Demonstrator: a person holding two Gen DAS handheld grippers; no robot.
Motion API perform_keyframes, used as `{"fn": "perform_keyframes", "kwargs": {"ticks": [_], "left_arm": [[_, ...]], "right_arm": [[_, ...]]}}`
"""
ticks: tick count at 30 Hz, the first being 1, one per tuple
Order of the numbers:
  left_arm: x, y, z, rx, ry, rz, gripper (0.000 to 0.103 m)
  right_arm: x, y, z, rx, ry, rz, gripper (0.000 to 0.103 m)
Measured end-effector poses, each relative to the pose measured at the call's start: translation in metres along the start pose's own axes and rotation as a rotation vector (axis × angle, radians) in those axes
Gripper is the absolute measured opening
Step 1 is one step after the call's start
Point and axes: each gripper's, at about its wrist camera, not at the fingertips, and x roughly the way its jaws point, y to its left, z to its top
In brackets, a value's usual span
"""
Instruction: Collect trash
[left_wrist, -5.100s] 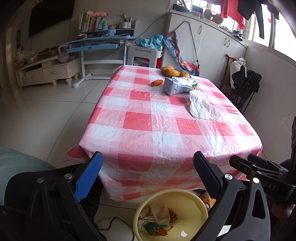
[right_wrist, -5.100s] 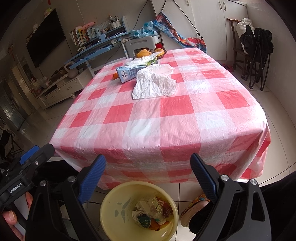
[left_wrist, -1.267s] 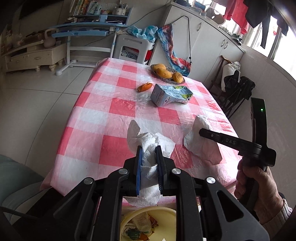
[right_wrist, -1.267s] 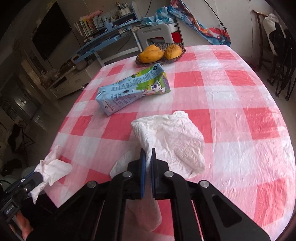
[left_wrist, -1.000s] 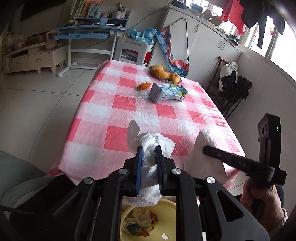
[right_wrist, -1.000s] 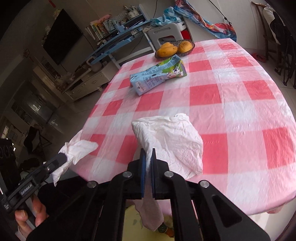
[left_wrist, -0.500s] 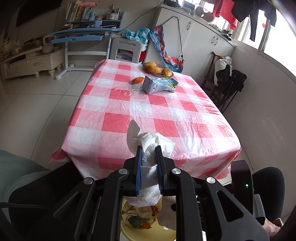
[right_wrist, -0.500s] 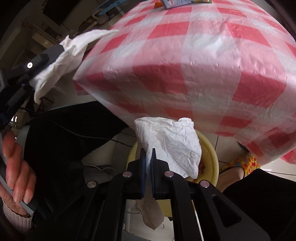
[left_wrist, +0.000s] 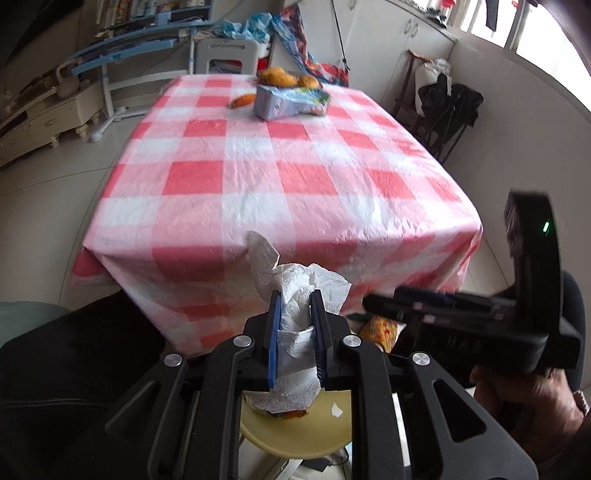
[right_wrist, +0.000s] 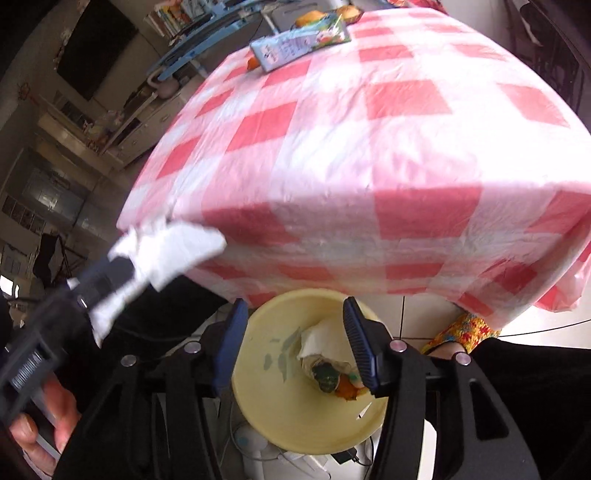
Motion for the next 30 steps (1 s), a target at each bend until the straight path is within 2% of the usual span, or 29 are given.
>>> {"fn": "perform_keyframes", "kwargs": {"ticks": [2,4,5,9,11,14,20,30], "left_arm": [[0.012,-0.008,-0.007,0.041,0.063,-0.004,0.018],[0.019,-0.012,-0.012,0.066,0.083,0.003,0.024],[0.021,-0.013,-0.014,0.074,0.087,0.009,0.031],[0.01,-0.007,-0.011,0.054,0.021,0.018,0.057],[0.003,-0.002,-0.009,0.034,-0.028,0.03,0.063],[-0.003,0.006,-0.006,-0.004,-0.07,0.054,0.069],[-0.008,0.016,-0.004,-0.045,-0.114,0.084,0.072],[-0.008,0.019,-0.005,-0.055,-0.124,0.102,0.075]], "right_arm": [[-0.009,-0.005,0.002,0.024,-0.061,-0.006,0.059],[-0.015,-0.008,0.004,0.045,-0.102,-0.016,0.064],[-0.015,-0.009,0.004,0.054,-0.114,-0.021,0.064],[-0.017,-0.015,0.007,0.073,-0.134,-0.031,0.066],[-0.019,-0.017,0.011,0.071,-0.136,-0.037,0.067],[-0.017,-0.018,0.01,0.061,-0.133,-0.047,0.07],[-0.018,-0.018,0.01,0.052,-0.139,-0.053,0.071],[-0.019,-0.018,0.01,0.047,-0.139,-0.054,0.072]]}}
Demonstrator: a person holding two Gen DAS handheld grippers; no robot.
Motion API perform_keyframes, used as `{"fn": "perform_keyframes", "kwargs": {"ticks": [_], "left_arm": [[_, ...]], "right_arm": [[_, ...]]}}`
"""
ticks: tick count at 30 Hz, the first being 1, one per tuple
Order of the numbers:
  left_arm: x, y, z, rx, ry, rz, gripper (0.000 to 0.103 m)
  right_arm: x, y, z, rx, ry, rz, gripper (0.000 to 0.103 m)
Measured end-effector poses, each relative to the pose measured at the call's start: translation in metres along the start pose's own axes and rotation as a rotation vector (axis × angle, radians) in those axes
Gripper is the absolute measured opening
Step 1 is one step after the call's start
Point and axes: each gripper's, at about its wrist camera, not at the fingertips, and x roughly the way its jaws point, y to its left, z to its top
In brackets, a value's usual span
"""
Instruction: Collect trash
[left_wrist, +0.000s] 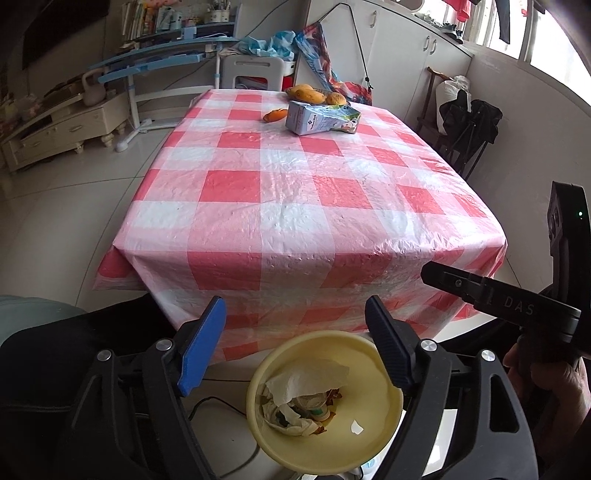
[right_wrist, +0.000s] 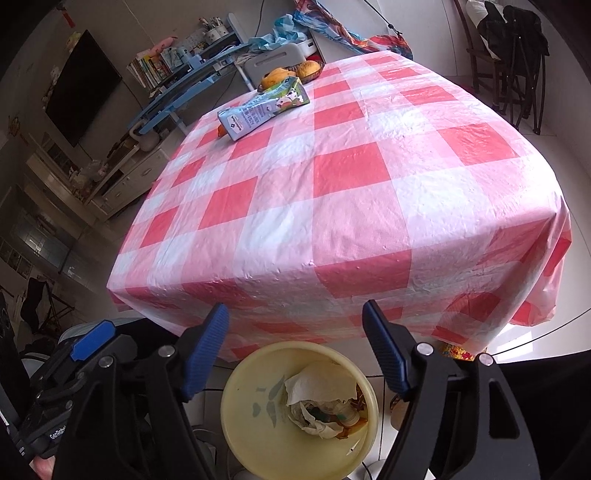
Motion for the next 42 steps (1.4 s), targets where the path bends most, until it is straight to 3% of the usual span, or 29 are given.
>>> {"fn": "perform_keyframes", "kwargs": {"ticks": [10,15,20,27,30,32,37,42], "left_arm": [[-0.001,0.004,0.002,-0.022,-0.015,0.005,0.076],[-0.008,0.015,0.018,-0.071,-0.064,0.018,0.076],[-0.009,0.035,0.039,-0.149,-0.097,0.026,0.076],[0.004,0.05,0.067,-0.168,-0.108,0.048,0.076],[0.014,0.056,0.085,-0.17,-0.113,0.063,0.076],[0.023,0.06,0.098,-0.174,-0.115,0.078,0.076],[0.048,0.075,0.127,-0.205,-0.115,0.096,0.076],[0.067,0.091,0.137,-0.269,-0.102,0.085,0.076]], "right_arm": [[0.0,0.0,0.0,-0.002,-0.003,0.0,0.072],[-0.004,0.005,0.007,-0.014,-0.018,0.01,0.072],[-0.012,0.017,0.028,-0.063,-0.049,0.036,0.073],[-0.001,0.035,0.072,-0.25,-0.029,0.007,0.077],[0.009,0.038,0.092,-0.273,-0.022,0.015,0.077],[0.018,0.035,0.105,-0.225,-0.009,0.067,0.078],[0.058,0.025,0.142,0.073,0.018,0.215,0.079],[0.108,0.037,0.179,0.29,-0.011,0.232,0.079]]}}
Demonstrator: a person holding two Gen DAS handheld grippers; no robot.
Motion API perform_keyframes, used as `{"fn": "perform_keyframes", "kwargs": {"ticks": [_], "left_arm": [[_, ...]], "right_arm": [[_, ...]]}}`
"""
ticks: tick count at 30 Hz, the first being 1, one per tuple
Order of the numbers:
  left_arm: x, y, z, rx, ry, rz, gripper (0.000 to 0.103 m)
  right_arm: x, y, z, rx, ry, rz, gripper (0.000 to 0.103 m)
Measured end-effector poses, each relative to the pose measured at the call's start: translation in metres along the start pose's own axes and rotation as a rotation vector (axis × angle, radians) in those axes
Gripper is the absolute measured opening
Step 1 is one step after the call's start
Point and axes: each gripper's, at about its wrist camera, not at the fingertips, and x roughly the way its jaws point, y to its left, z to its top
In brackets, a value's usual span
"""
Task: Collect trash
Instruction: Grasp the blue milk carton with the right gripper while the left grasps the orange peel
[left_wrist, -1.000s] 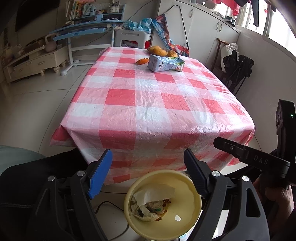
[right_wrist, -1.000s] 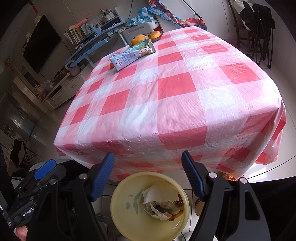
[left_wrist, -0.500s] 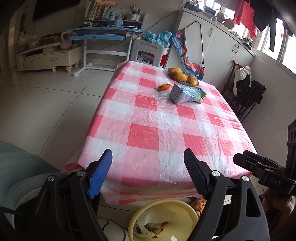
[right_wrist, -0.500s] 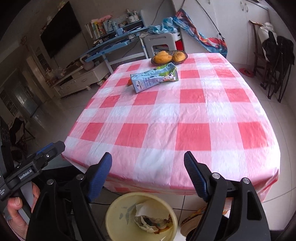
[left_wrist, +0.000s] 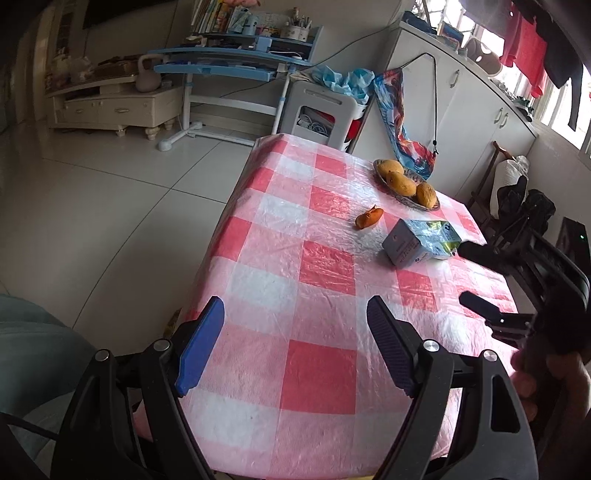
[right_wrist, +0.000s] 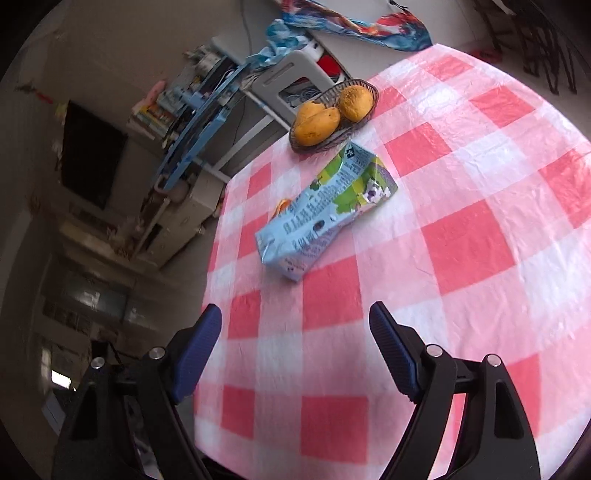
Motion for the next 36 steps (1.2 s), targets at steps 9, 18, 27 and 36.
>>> {"fn": "perform_keyframes", "kwargs": {"ticks": [9,18,27,36], "left_arm": [[0.01,0.013,0.005,-0.076,0.012,-0.037,0.076],[0.053,-0.006,0.03,-0.034,0.066,-0.042,0.076],[0.12,-0.071,0.068,0.168,0.059,-0.025,0.076],[0.174,-0.12,0.094,0.369,0.105,0.042,0.075]], "right_arm": [[0.068,0.028,0.042,0.077,-0.074,-0.235,0.079],[0.054,0.008,0.059,-0.226,0.069,-0.215,0.047],[-0.019,-0.036,0.028,-0.405,0.19,-0.204,0.044],[-0.004,-0.04,0.039,-0.38,0.127,-0.187,0.057]]}}
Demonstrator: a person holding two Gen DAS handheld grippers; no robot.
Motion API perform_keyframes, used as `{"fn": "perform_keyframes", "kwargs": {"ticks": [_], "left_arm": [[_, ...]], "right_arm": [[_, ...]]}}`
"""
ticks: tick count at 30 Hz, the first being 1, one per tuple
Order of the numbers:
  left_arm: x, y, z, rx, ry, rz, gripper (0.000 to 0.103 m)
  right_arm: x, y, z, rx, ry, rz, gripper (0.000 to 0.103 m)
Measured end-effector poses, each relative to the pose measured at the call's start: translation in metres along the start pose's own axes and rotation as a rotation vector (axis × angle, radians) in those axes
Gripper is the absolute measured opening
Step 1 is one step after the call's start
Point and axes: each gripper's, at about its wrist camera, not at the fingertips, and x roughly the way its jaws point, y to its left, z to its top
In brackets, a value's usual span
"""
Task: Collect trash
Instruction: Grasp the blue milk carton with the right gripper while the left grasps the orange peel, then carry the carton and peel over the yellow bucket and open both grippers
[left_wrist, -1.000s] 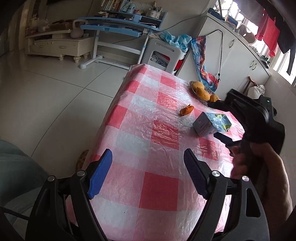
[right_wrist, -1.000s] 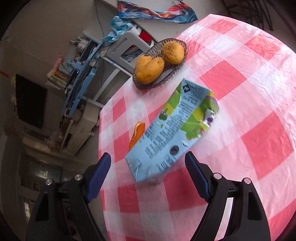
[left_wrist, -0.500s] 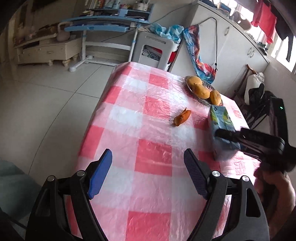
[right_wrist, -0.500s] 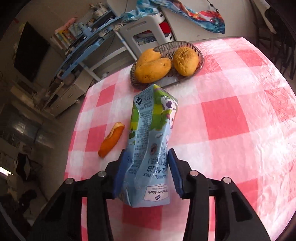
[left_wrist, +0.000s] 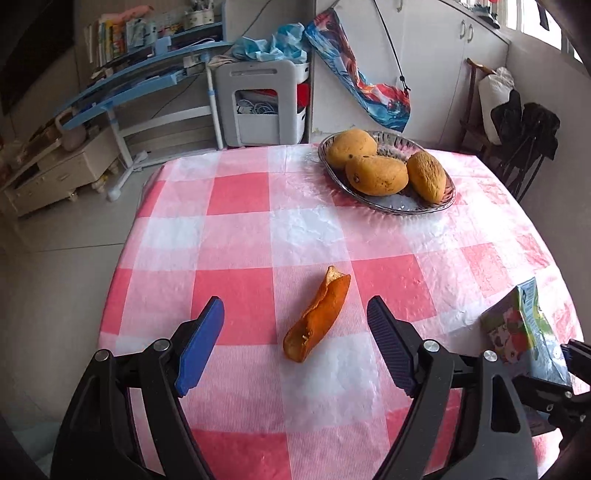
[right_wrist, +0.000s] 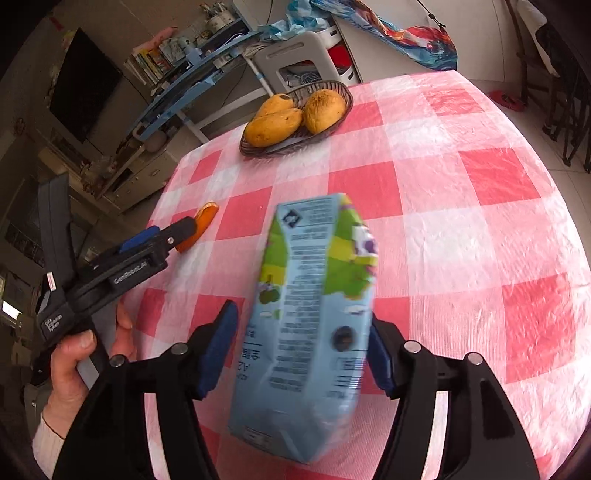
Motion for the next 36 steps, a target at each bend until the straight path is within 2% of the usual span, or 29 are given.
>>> {"fn": "perform_keyframes", "kwargs": {"ticks": [1,3,4,5,6,12,22,29,36], "left_arm": [[0.004,0.0,0.002,0.01,0.013,0.004,0.072],[0.012,0.0,0.003,0.02,0.049,-0.01,0.045],[0.011,-0.001,0.001,0.037,0.036,0.001,0.037],[0.009,-0.002,0.0,0.05,0.038,-0.02,0.02],[0.007,-0.003,0.0,0.06,0.046,-0.023,0.017],[-0.041,0.001,-0.022,0.034,-0.013,-0.027,0.015],[-0.139,0.012,-0.08,-0.022,-0.071,0.001,0.015],[-0.184,0.014,-0.124,-0.051,-0.068,0.009,0.015],[-0.217,0.007,-0.164,-0.054,-0.06,-0.015,0.015]], "right_arm": [[0.001,0.003,-0.001,-0.02,0.004,-0.002,0.051],[-0.001,0.004,-0.005,-0.034,0.003,0.008,0.051],[-0.002,0.005,-0.006,-0.034,0.005,0.018,0.051],[-0.002,0.003,-0.007,-0.025,0.007,0.033,0.051],[-0.003,0.001,-0.009,-0.014,0.009,0.048,0.051],[-0.015,-0.004,-0.017,0.061,0.006,0.151,0.051],[-0.044,0.016,-0.053,0.07,-0.027,0.25,0.051],[-0.058,0.041,-0.101,0.032,-0.02,0.272,0.051],[-0.071,0.062,-0.151,-0.051,0.017,0.242,0.051]]}}
